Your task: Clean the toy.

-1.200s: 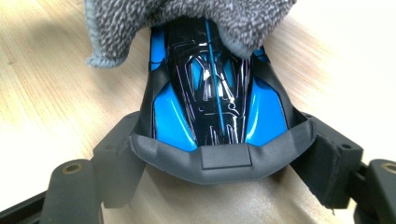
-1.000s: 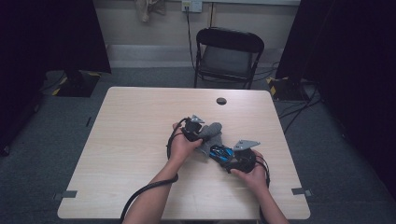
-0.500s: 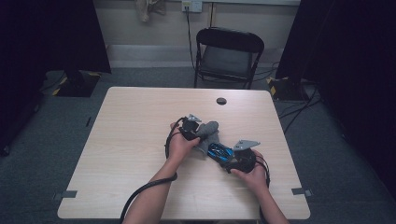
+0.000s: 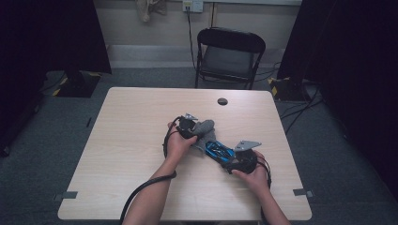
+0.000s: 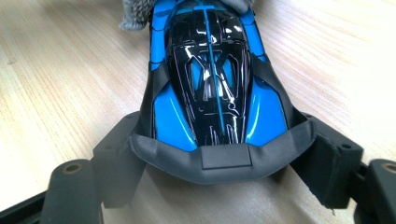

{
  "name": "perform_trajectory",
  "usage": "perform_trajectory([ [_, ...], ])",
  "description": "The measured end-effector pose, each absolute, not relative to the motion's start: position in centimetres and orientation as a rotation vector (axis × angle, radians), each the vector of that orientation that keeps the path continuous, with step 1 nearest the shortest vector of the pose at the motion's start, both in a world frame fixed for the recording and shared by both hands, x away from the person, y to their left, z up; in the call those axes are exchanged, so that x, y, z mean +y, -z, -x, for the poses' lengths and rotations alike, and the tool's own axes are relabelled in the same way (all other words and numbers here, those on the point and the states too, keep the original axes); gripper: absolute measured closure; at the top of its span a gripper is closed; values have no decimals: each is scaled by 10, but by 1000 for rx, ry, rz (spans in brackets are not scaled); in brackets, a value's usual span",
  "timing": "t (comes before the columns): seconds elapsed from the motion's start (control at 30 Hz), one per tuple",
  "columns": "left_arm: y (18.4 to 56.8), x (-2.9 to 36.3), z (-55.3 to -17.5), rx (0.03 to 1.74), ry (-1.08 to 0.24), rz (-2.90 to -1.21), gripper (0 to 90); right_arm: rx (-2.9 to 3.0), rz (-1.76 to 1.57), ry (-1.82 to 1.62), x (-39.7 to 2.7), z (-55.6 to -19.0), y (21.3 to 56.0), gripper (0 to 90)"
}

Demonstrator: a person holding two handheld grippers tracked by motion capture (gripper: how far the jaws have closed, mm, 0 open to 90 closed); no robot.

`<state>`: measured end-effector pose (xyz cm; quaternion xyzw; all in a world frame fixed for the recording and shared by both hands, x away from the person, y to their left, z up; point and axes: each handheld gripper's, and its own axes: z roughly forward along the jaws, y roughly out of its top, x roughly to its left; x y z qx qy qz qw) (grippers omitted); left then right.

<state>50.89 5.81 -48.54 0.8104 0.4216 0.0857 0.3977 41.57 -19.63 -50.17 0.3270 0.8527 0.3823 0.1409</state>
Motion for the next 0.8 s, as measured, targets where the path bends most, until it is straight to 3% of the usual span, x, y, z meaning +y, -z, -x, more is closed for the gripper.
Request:
perform_trajectory([
  [0.8, 478, 94, -505, 1117, -287, -2072, 705, 2462, -944, -1103, -196, -416, 502, 244],
])
